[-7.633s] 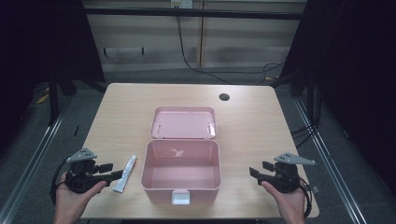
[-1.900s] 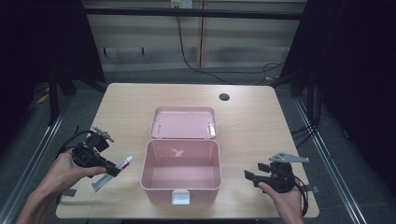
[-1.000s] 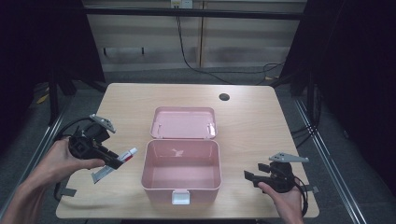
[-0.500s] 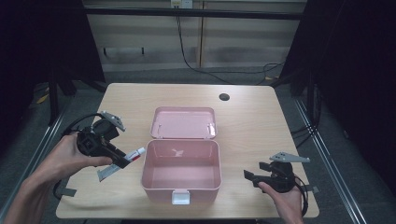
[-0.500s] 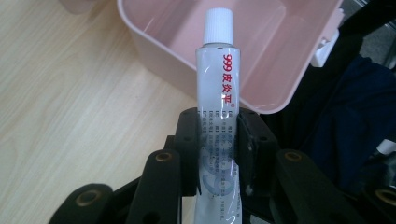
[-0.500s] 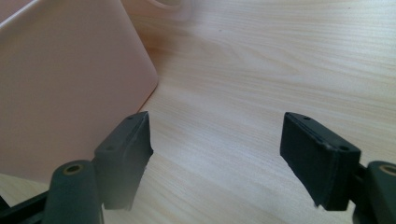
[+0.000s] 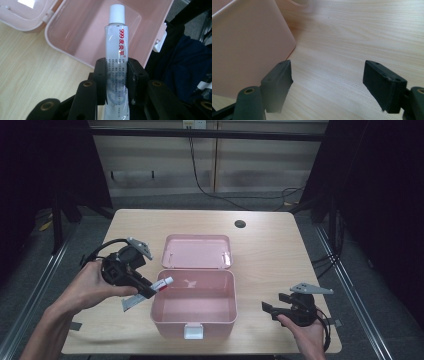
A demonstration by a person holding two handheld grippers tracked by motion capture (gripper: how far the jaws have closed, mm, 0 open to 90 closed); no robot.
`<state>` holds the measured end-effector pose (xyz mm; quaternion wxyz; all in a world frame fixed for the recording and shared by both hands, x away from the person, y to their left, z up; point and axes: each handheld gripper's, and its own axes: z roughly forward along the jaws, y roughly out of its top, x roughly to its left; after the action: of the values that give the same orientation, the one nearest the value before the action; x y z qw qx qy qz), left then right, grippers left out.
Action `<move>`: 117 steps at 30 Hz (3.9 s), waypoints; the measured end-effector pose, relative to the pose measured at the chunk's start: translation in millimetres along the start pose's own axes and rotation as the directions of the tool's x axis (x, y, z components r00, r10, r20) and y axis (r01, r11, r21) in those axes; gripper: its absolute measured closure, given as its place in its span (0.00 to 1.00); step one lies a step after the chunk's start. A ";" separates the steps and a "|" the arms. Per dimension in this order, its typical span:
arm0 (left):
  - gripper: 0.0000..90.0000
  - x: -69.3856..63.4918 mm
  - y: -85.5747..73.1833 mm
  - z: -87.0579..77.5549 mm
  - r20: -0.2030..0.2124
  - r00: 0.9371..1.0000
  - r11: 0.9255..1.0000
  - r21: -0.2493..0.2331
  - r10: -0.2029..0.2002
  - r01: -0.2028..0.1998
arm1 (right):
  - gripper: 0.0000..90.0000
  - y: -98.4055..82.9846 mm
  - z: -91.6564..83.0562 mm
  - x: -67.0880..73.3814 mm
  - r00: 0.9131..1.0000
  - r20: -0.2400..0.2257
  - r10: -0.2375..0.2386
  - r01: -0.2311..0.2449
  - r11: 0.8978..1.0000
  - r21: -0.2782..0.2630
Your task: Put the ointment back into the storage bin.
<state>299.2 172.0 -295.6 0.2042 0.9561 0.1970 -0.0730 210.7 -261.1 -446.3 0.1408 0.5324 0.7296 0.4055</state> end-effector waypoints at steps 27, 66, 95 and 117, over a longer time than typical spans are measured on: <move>0.79 -20.8 48.3 30.8 0.035 0.992 0.992 0.023 0.120 -0.121 | 0.22 0.0 -1.1 0.0 1.000 -0.001 0.010 -0.010 1.000 -0.008; 0.79 -24.3 82.1 118.5 0.108 0.975 0.962 0.177 0.193 -0.210 | 0.21 -0.5 -1.2 1.1 1.000 -0.016 0.011 -0.011 1.000 -0.005; 0.79 -20.9 80.4 155.7 0.213 0.950 0.932 0.236 0.228 -0.276 | 0.21 -0.2 -0.5 2.5 0.999 -0.031 -0.006 0.006 1.000 -0.003; 0.79 -13.8 73.4 173.5 0.272 0.947 0.931 0.271 0.169 -0.244 | 0.21 -0.4 0.9 3.7 0.999 -0.035 -0.013 0.013 1.000 0.010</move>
<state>306.2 32.9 -423.3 0.0852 0.9751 0.0545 -0.1971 209.6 -257.5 -446.3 0.1282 0.5212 0.7374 0.4101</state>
